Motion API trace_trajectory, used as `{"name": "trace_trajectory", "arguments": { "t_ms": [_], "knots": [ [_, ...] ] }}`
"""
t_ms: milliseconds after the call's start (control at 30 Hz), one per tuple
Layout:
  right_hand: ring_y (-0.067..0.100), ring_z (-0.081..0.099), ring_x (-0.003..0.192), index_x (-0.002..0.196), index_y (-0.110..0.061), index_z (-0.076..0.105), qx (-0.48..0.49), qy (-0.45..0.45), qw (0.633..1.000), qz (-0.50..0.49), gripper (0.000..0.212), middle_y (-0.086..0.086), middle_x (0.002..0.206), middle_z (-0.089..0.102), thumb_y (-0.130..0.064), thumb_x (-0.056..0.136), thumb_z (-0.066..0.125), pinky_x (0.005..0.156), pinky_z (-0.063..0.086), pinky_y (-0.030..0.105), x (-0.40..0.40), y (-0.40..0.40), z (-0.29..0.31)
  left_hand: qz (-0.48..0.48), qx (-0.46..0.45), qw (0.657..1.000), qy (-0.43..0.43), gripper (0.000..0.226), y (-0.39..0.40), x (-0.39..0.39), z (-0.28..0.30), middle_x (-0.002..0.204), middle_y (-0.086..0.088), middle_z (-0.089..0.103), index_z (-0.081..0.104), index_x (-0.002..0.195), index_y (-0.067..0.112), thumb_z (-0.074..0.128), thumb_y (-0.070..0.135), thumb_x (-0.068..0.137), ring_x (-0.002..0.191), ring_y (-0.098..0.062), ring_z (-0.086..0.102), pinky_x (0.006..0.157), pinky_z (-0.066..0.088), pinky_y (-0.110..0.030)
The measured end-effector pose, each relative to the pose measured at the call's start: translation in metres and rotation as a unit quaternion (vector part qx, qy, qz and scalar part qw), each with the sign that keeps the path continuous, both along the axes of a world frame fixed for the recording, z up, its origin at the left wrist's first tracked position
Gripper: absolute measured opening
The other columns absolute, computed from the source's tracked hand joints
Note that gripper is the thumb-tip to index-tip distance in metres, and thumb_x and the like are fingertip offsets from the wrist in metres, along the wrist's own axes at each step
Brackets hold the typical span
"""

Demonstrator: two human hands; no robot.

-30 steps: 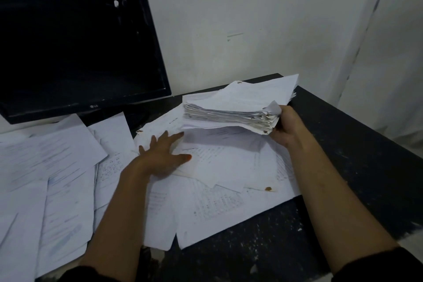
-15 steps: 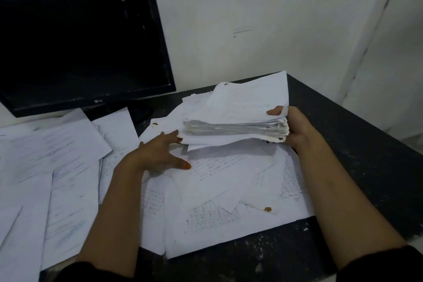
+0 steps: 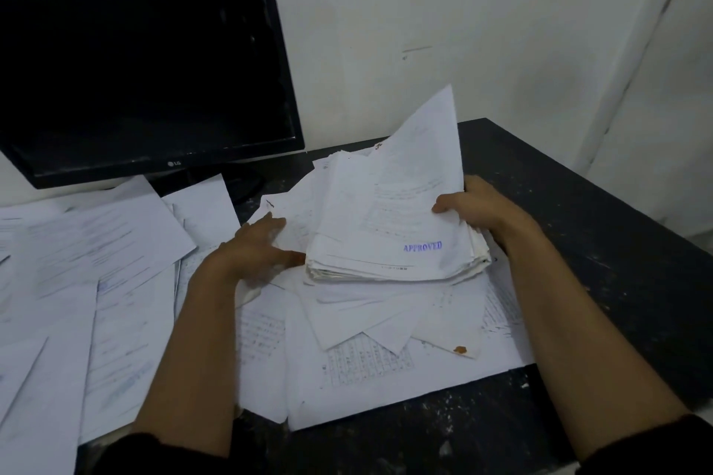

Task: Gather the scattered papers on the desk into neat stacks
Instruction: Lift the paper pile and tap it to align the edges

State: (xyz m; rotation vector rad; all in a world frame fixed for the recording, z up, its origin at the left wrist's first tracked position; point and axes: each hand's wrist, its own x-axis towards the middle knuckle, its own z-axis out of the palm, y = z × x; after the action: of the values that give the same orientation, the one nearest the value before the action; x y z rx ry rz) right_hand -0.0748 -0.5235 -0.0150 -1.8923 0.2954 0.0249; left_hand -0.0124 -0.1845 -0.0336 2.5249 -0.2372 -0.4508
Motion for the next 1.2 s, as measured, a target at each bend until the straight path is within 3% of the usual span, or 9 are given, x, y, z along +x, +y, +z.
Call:
{"name": "trace_trajectory", "arguments": {
  "t_ms": [67,300,400,500,667,967,1033,1100,1200],
  "knots": [
    [0.025,0.063,0.105,0.122,-0.017,0.062,-0.014,0.008,1.000,0.016,0.039,0.003,0.119,0.066,-0.011,0.084,0.065,0.097,0.050,0.045,0.000,0.002,0.003,0.010,-0.006,1.000,-0.003,0.125,0.001,0.001,-0.002,0.162,0.003,0.017,0.030,0.150,0.033,0.073,0.070,0.039,0.147,-0.024,0.018,0.119,0.020,-0.047],
    [0.021,0.063,0.105,0.129,-0.018,0.056,0.018,-0.018,0.999,0.020,0.044,-0.001,0.119,0.064,-0.009,0.086,0.064,0.082,0.053,0.033,-0.008,0.007,0.009,0.069,-0.087,0.990,-0.083,0.093,-0.004,-0.004,-0.002,0.150,0.001,0.041,0.045,0.138,0.037,0.085,0.047,0.054,0.137,-0.025,0.039,0.115,0.021,-0.058],
    [0.018,0.063,0.102,0.123,-0.021,0.057,0.037,-0.037,0.998,0.020,0.040,-0.004,0.114,0.064,-0.007,0.086,0.064,0.079,0.053,0.032,-0.009,0.008,0.010,0.091,-0.204,0.968,-0.116,0.071,-0.009,-0.005,0.001,0.144,-0.003,0.048,0.048,0.137,0.024,0.083,0.013,0.075,0.129,-0.025,0.048,0.108,0.036,-0.042],
    [0.023,0.067,0.101,0.125,-0.014,0.059,0.082,-0.035,0.996,0.014,0.044,0.002,0.118,0.068,-0.004,0.083,0.066,0.088,0.055,0.041,-0.006,0.004,0.007,0.147,-0.292,0.938,-0.117,0.072,-0.020,-0.010,0.008,0.144,-0.007,0.045,0.038,0.143,0.015,0.074,0.001,0.082,0.130,-0.025,0.046,0.094,0.047,-0.037],
    [0.027,0.069,0.099,0.122,-0.012,0.062,0.122,-0.042,0.992,0.015,0.042,0.006,0.114,0.070,0.001,0.082,0.065,0.086,0.056,0.045,-0.011,-0.008,0.010,0.240,-0.318,0.917,-0.006,0.072,-0.027,-0.009,0.006,0.130,-0.018,0.055,0.033,0.146,0.009,0.070,-0.001,0.085,0.101,-0.031,0.062,0.071,0.054,-0.033],
    [0.033,0.067,0.106,0.125,-0.011,0.059,0.173,0.057,0.968,0.170,0.043,0.012,0.118,0.069,0.005,0.084,0.059,0.085,0.057,0.045,-0.014,-0.011,0.006,0.272,-0.331,0.904,0.000,0.055,-0.029,-0.010,0.000,0.123,-0.014,0.058,0.044,0.138,0.009,0.067,0.004,0.089,0.094,-0.026,0.064,0.070,0.055,-0.030],
    [0.031,0.067,0.106,0.126,-0.012,0.058,0.148,0.076,0.968,0.186,0.046,0.011,0.119,0.068,0.001,0.083,0.064,0.084,0.058,0.042,-0.013,-0.010,0.005,0.270,-0.343,0.900,0.003,0.039,-0.029,-0.011,0.001,0.114,-0.014,0.061,0.050,0.130,0.006,0.062,0.006,0.093,0.082,-0.021,0.063,0.066,0.053,-0.028],
    [0.028,0.069,0.103,0.125,-0.015,0.059,0.117,0.076,0.975,0.171,0.042,0.008,0.116,0.070,0.000,0.086,0.062,0.079,0.059,0.039,-0.011,-0.009,0.006,0.263,-0.345,0.901,0.009,0.017,-0.029,-0.009,0.001,0.104,-0.014,0.067,0.060,0.111,0.004,0.057,0.013,0.097,0.079,-0.020,0.064,0.077,0.055,-0.033],
    [0.025,0.068,0.100,0.118,-0.021,0.060,0.042,0.048,0.988,0.137,0.037,0.003,0.114,0.070,-0.003,0.086,0.063,0.078,0.057,0.036,-0.010,-0.006,0.010,0.261,-0.343,0.902,0.012,0.014,-0.029,-0.008,0.001,0.093,-0.010,0.068,0.062,0.088,0.011,0.056,0.017,0.098,0.079,-0.021,0.065,0.086,0.054,-0.036]
  ]
}}
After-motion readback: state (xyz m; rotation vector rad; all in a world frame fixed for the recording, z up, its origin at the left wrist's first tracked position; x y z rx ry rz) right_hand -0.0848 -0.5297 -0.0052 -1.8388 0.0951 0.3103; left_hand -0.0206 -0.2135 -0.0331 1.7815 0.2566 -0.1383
